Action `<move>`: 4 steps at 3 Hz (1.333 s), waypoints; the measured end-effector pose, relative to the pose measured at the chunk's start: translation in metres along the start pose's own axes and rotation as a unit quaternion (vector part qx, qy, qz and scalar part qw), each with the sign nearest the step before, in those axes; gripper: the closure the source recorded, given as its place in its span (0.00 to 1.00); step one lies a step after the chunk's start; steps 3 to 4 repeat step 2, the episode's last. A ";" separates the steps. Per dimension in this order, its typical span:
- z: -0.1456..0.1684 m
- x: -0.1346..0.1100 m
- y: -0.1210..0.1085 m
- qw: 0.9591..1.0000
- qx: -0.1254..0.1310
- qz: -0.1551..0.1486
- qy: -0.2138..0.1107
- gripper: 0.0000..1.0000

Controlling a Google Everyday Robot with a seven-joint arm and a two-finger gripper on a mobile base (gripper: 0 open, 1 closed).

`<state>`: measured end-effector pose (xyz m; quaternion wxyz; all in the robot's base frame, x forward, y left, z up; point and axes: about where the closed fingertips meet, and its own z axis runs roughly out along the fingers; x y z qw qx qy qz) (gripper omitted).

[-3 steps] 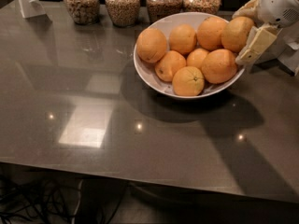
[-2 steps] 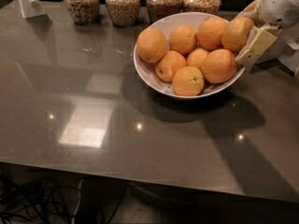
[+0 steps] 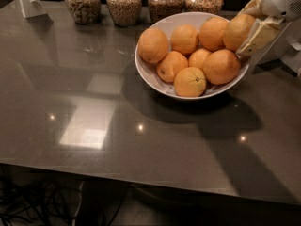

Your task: Pick orange from white bowl

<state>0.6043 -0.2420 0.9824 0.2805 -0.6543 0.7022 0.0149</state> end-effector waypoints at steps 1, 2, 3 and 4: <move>-0.013 -0.008 0.002 1.000 0.006 -0.007 -0.003 1.00; -0.033 -0.022 0.015 1.000 0.004 -0.012 -0.020 1.00; -0.033 -0.022 0.015 1.000 0.004 -0.012 -0.020 1.00; -0.033 -0.022 0.015 1.000 0.004 -0.012 -0.020 1.00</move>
Offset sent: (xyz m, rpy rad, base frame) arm -0.0620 0.0155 0.0572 0.0605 -0.0175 0.0601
